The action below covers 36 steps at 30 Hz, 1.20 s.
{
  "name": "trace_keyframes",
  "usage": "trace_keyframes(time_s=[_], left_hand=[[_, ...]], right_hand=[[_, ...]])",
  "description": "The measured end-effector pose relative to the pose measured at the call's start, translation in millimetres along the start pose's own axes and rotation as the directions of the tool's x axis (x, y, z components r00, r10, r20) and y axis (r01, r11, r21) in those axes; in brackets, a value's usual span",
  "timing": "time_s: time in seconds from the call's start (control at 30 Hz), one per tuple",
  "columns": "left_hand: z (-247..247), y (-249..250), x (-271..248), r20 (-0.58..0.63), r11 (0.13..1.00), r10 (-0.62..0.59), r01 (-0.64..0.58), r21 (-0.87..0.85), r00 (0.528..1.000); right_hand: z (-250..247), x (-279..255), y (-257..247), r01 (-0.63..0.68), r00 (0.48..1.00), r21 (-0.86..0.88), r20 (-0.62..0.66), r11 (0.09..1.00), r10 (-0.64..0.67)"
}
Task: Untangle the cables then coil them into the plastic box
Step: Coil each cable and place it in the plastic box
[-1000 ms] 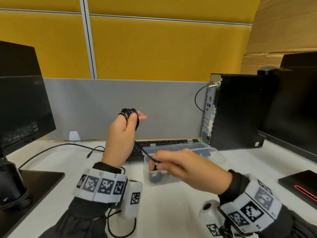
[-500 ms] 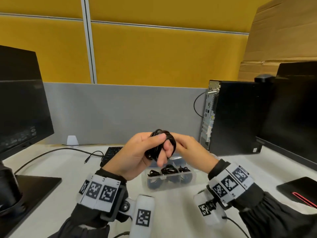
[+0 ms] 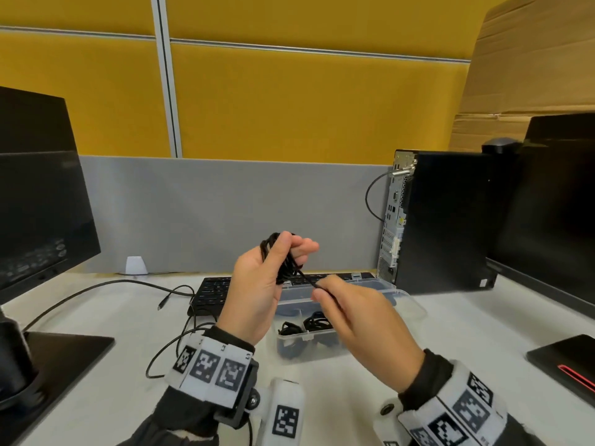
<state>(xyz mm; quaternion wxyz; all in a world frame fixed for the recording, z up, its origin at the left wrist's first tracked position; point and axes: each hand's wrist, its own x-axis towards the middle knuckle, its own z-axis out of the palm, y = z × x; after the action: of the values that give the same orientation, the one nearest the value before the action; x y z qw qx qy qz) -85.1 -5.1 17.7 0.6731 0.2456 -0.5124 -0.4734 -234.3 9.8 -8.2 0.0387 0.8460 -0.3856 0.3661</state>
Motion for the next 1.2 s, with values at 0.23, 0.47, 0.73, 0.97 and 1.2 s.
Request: trace_keyframes(time_s=[0.23,0.47,0.73,0.97,1.2], left_hand=[[-6.2,4.2,-4.9,0.167,0.865,-0.145,0.044,0.499,0.975],[8.8,10.9,-14.2,0.034,0.704,0.137,-0.122,0.700,0.990],[4.1,-4.9,-11.4,-0.121,0.780,0.381,-0.249,0.573,0.916],[0.9,2.7,-4.4,0.083,0.996,-0.085,0.084,0.015,0.993],[1.7,-11.2,-7.4,0.118,0.975,-0.102,0.076,0.209,0.988]], right_hand=[[-22.8,24.4,-5.5,0.072,0.994,-0.176,-0.067,0.982,-0.085],[-26.9,34.3,-3.9,0.252,0.968,-0.353,0.103,0.901,-0.230],[-17.6,27.6,-4.9,0.154,0.987,-0.361,0.019,0.920,-0.158],[-3.3,31.9,5.7,-0.171,0.970,0.607,-0.034,0.776,0.240],[20.7,26.6,-5.9,-0.264,0.918,0.899,0.123,0.350,0.377]])
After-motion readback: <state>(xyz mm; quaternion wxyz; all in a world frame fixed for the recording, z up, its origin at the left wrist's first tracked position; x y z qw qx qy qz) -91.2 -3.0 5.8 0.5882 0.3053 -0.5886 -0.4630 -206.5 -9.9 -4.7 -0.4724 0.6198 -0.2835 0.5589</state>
